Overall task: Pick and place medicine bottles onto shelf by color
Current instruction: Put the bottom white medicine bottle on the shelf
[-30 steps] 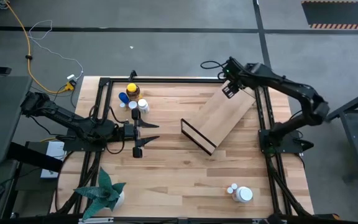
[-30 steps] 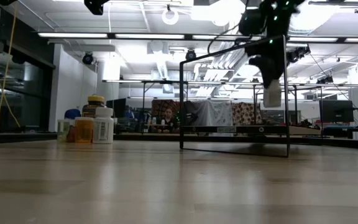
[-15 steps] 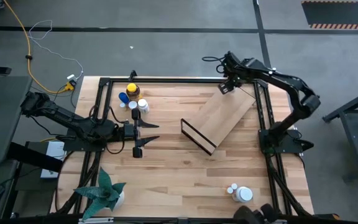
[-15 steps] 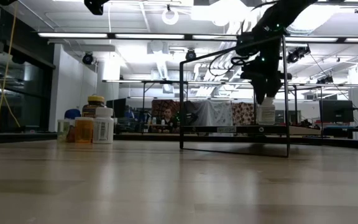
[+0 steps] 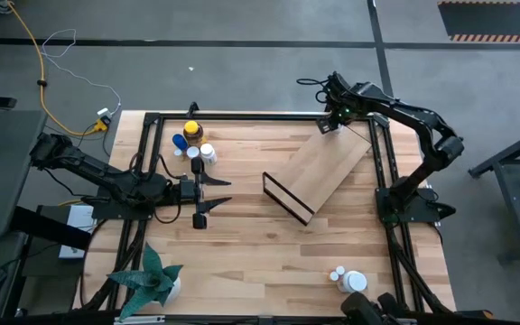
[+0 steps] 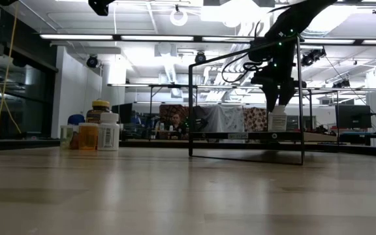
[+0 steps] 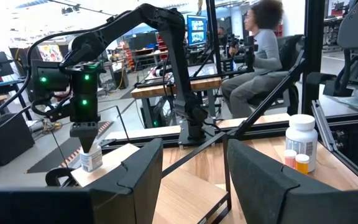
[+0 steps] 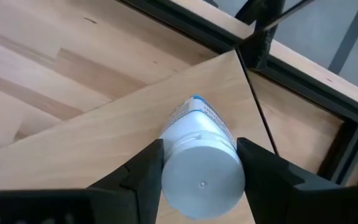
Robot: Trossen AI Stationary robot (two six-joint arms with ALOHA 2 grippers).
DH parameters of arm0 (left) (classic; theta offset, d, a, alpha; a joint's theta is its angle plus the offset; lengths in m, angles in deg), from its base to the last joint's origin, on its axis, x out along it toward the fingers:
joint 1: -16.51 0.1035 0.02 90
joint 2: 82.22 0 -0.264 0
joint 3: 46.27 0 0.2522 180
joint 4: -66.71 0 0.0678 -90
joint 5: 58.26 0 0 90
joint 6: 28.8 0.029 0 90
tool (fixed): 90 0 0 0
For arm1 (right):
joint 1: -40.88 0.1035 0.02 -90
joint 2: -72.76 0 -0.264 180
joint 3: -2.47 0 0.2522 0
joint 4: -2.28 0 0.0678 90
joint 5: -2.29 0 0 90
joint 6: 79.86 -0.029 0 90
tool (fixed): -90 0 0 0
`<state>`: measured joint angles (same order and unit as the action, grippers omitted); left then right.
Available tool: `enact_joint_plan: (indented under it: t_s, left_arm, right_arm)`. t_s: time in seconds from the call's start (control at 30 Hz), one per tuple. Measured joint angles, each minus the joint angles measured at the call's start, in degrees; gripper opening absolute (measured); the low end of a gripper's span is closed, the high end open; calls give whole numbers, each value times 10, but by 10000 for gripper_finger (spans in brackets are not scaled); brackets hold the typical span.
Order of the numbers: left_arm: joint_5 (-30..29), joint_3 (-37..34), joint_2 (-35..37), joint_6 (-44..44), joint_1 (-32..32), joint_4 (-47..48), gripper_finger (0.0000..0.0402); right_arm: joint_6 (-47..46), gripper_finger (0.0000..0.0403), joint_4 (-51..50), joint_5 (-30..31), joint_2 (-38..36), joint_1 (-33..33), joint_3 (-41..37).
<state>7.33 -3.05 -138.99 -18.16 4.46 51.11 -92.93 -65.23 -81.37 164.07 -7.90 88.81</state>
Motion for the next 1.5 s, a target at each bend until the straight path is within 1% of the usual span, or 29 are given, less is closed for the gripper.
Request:
enact_joint_plan:
  t_s: [0.07,0.3,1.1,1.4,1.5]
  left_arm:
    - [0,0,0,-2,0,0,170]
    - [0,0,0,-1,0,0,170]
    - [0,0,0,-1,0,0,170]
    - [0,0,0,-2,0,5,170]
    - [0,0,0,-1,0,9,170]
  right_arm:
    - [4,178,1,-9,0,0,0]
    - [7,185,1,-10,0,0,0]
    - [11,186,5,-6,0,0,-1]
    - [13,186,21,-11,-3,0,-27]
    - [15,186,26,-2,-3,1,-29]
